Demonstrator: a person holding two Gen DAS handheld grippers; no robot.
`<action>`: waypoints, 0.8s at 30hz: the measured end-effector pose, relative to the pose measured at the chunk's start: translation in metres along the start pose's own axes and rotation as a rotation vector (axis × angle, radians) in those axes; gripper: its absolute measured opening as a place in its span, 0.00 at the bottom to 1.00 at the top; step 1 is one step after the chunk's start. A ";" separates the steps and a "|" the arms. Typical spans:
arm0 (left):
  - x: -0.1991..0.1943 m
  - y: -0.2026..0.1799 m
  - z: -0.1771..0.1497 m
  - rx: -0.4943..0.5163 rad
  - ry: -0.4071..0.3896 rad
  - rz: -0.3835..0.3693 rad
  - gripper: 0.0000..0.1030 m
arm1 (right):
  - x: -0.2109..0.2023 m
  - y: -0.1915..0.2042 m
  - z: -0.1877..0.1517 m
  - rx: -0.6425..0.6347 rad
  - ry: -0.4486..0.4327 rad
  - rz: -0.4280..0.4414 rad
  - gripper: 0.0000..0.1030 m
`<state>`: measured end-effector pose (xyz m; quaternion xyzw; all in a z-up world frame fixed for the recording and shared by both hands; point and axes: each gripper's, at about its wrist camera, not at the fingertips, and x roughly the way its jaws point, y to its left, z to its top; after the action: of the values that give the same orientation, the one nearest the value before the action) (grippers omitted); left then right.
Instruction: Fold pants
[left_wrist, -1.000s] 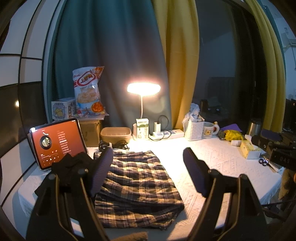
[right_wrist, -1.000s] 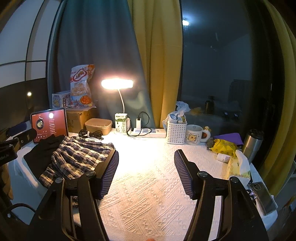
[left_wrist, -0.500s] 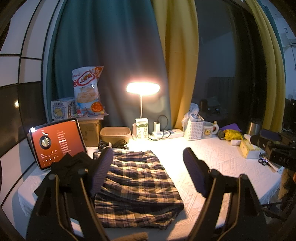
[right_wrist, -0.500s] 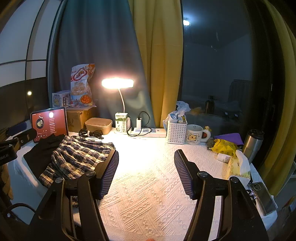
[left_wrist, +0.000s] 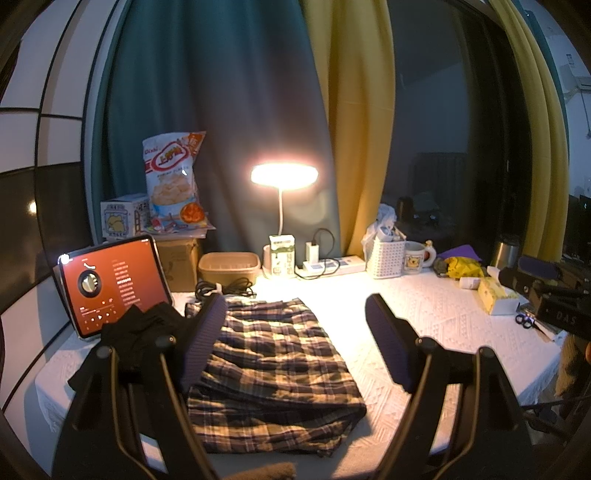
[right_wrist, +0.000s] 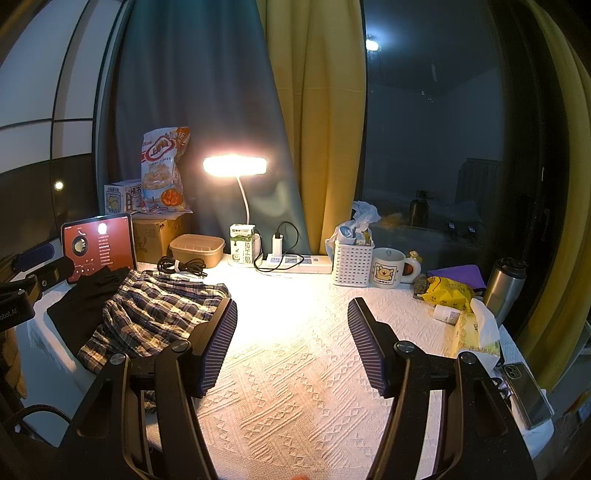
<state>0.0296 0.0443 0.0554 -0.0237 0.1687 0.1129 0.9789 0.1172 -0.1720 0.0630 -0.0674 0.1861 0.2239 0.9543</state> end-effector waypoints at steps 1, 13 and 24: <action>0.000 0.000 0.000 0.000 0.000 0.000 0.76 | 0.000 0.000 0.000 0.000 0.000 0.000 0.64; 0.000 0.001 -0.001 0.000 0.000 -0.003 0.76 | 0.000 0.001 0.000 0.001 0.002 -0.002 0.64; 0.000 0.000 -0.002 0.000 0.001 -0.004 0.76 | 0.001 0.001 0.001 0.001 0.002 -0.002 0.64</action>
<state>0.0294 0.0439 0.0538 -0.0239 0.1690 0.1109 0.9791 0.1175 -0.1704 0.0635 -0.0673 0.1870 0.2225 0.9545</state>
